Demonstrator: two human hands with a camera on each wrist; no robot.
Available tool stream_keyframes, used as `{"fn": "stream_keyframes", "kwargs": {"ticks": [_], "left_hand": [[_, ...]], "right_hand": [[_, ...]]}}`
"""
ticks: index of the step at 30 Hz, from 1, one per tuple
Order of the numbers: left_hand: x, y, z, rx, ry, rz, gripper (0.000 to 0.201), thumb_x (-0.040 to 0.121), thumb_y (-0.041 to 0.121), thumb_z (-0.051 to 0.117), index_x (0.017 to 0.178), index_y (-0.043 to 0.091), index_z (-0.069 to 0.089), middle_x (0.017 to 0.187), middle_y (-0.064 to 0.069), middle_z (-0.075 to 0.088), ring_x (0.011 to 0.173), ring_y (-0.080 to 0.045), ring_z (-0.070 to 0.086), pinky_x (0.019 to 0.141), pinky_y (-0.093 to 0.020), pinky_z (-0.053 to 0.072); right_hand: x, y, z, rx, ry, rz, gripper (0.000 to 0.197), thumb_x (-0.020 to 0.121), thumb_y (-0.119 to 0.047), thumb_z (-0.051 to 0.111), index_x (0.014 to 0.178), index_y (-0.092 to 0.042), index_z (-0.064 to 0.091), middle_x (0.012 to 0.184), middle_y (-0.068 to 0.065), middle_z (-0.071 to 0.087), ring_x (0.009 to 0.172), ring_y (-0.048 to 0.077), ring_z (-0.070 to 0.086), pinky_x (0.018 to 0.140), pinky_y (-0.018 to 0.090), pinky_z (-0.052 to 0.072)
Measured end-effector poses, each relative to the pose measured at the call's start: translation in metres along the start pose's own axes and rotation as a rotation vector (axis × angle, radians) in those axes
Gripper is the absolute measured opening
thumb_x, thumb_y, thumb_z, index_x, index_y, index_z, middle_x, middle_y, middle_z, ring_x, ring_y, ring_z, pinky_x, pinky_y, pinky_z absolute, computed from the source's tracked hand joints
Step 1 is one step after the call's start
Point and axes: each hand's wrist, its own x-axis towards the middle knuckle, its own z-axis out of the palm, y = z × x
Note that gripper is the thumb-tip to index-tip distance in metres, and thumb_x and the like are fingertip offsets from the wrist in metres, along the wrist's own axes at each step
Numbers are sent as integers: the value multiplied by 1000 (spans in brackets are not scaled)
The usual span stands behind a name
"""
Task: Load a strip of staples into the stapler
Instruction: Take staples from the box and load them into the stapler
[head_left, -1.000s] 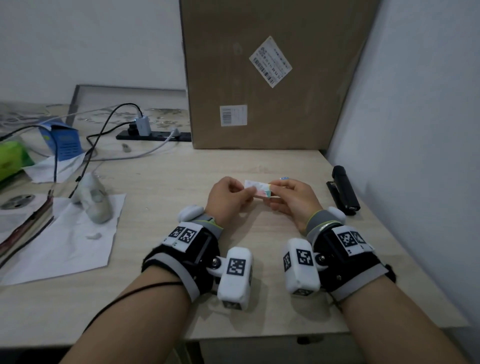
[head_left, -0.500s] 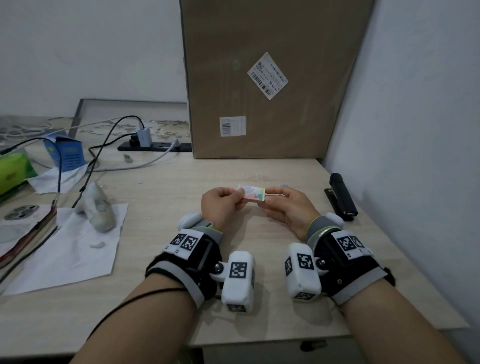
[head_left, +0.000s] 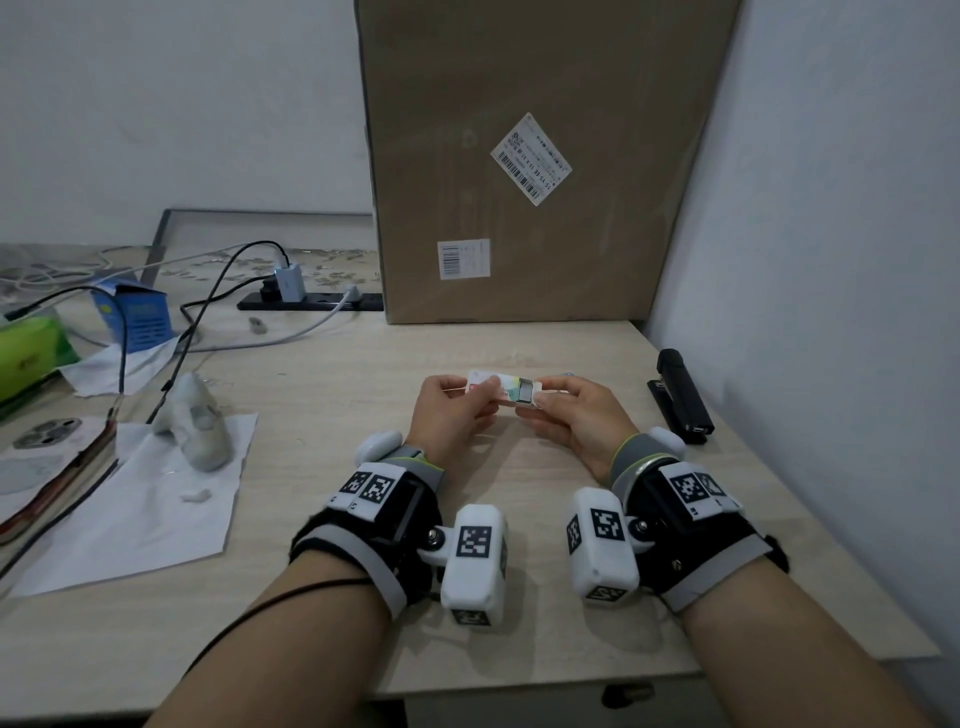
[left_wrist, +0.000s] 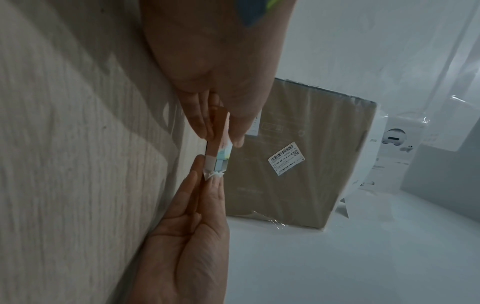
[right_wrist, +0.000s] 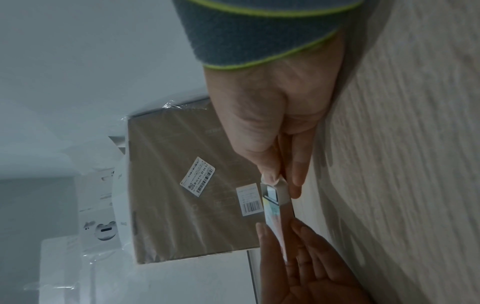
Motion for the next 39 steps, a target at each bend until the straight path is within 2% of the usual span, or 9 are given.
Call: {"fn": "stream_keyframes", "kwargs": {"ticks": [3, 11, 18, 23, 27, 31, 32, 35, 39], "left_hand": [[-2, -2, 1, 11, -9, -6, 50, 82, 12, 70, 121, 5, 38, 94, -12, 62, 75, -17, 64, 79, -32, 56], [1, -3, 2, -32, -53, -32, 43, 87, 5, 61, 126, -5, 46, 97, -14, 61, 71, -15, 61, 68, -23, 55], [-1, 2, 5, -82, -146, -123, 44, 83, 10, 66, 124, 4, 50, 108, -14, 63, 82, -20, 60, 62, -27, 53], [-1, -2, 4, 2, -232, -84, 41, 77, 14, 74, 114, 0, 63, 93, -10, 69, 70, -13, 63, 60, -23, 48], [1, -4, 5, 7, -169, -47, 34, 76, 8, 74, 106, -6, 64, 79, -8, 65, 64, -11, 59, 56, -21, 48], [0, -1, 5, -21, -141, -28, 21, 77, 5, 71, 96, -3, 67, 74, -7, 60, 61, -10, 58, 54, -17, 50], [0, -1, 5, -27, -143, -22, 20, 77, 5, 71, 95, -3, 68, 73, -6, 60, 59, -9, 58, 54, -16, 50], [0, -1, 5, -43, -145, -12, 21, 78, 7, 71, 97, -2, 70, 73, -6, 60, 60, -9, 57, 54, -16, 50], [3, -3, 4, -58, -153, -3, 13, 82, 9, 67, 94, 2, 69, 77, -8, 61, 65, -11, 58, 57, -16, 51]], "right_hand": [[-1, 0, 0, 8, -16, 0, 17, 90, 2, 49, 93, -9, 61, 94, 11, 68, 75, 14, 72, 71, 22, 59], [-1, -2, 1, -28, 56, -25, 22, 89, 3, 48, 89, -13, 63, 94, 12, 69, 74, 15, 72, 63, 18, 58], [0, -3, -1, -53, 84, -65, 21, 88, -1, 49, 101, -10, 64, 87, 5, 70, 75, 13, 72, 72, 22, 58], [-2, -3, 0, -57, 10, -85, 22, 88, -1, 51, 104, -9, 62, 87, 8, 70, 78, 16, 70, 70, 22, 58], [2, 3, 0, -354, 104, -299, 28, 81, -5, 60, 102, -22, 61, 105, 3, 64, 90, 17, 63, 75, 25, 51], [-2, -4, 2, -570, 165, -588, 27, 78, -2, 64, 81, -29, 68, 105, -4, 52, 100, 5, 52, 81, 9, 40], [-3, -4, 2, -584, 149, -610, 26, 79, -3, 64, 78, -28, 71, 106, -5, 50, 103, 7, 50, 84, 7, 38], [-2, -2, 2, -677, 86, -584, 25, 82, -6, 62, 83, -27, 75, 114, -5, 48, 111, 16, 44, 96, 22, 36], [-1, 1, 3, -764, 76, -540, 20, 84, -13, 61, 93, -26, 73, 119, -7, 43, 112, 11, 36, 96, 21, 30]]}}
